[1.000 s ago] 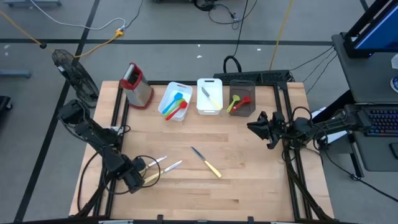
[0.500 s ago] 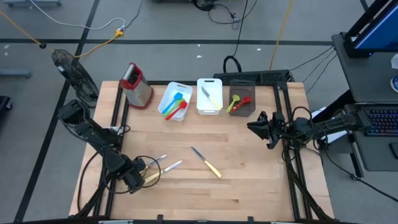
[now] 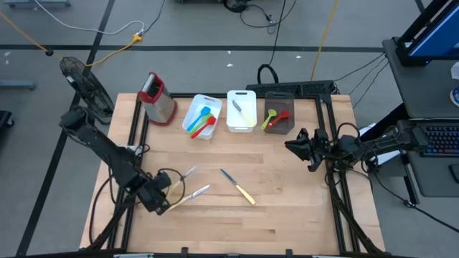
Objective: Pick & Place Kitchen Items
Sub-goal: Put the yellow knife into the right white bin
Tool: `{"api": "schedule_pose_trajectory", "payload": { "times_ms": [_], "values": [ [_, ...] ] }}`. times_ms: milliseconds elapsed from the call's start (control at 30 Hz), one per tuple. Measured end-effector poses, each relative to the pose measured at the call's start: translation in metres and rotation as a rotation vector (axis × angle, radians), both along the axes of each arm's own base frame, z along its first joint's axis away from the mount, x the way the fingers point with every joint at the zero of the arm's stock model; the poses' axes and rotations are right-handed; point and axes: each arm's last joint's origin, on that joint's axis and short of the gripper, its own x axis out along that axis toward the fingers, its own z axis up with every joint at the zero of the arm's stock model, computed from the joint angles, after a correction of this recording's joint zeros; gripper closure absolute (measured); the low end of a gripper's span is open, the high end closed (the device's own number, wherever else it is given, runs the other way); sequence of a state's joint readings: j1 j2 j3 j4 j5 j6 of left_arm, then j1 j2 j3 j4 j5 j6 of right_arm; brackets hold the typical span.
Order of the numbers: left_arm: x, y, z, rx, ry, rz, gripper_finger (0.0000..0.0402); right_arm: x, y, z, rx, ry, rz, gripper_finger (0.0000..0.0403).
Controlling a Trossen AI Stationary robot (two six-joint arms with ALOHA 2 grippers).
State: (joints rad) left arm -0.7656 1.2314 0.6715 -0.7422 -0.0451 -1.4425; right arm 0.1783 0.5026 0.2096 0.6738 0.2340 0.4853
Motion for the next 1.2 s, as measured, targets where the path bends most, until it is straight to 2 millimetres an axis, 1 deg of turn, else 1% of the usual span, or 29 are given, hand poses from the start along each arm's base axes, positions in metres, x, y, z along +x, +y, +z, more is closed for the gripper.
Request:
{"api": "schedule_pose_trajectory", "payload": {
  "times_ms": [233, 533, 733, 1000, 1100, 1200],
  "values": [
    [0.017, 0.012, 0.021, -0.116, -0.202, 0.071, 0.0346, 0.0, 0.0, 0.0, 0.001, -0.004, 0.0, 0.0348],
    [0.057, 0.026, 0.045, -0.289, -0.532, 0.178, 0.0346, 0.0, 0.0, 0.0, 0.001, -0.005, 0.0, 0.0349],
    [0.079, 0.046, 0.062, -0.366, -0.726, 0.285, 0.0346, 0.0, 0.0, 0.001, 0.0, -0.006, -0.001, 0.0348],
    [0.107, 0.081, 0.067, -0.478, -0.84, 0.342, 0.0346, 0.0, 0.0, 0.0, -0.003, -0.004, -0.001, 0.0349],
    [0.118, 0.092, 0.062, -0.51, -0.822, 0.342, 0.0346, 0.0, 0.0, 0.0, -0.02, -0.002, -0.007, 0.0348],
    [0.133, 0.1, 0.068, -0.507, -0.827, 0.321, 0.0346, 0.0, 0.0, 0.0, -0.051, 0.0, -0.017, 0.0348]
  ]
}}
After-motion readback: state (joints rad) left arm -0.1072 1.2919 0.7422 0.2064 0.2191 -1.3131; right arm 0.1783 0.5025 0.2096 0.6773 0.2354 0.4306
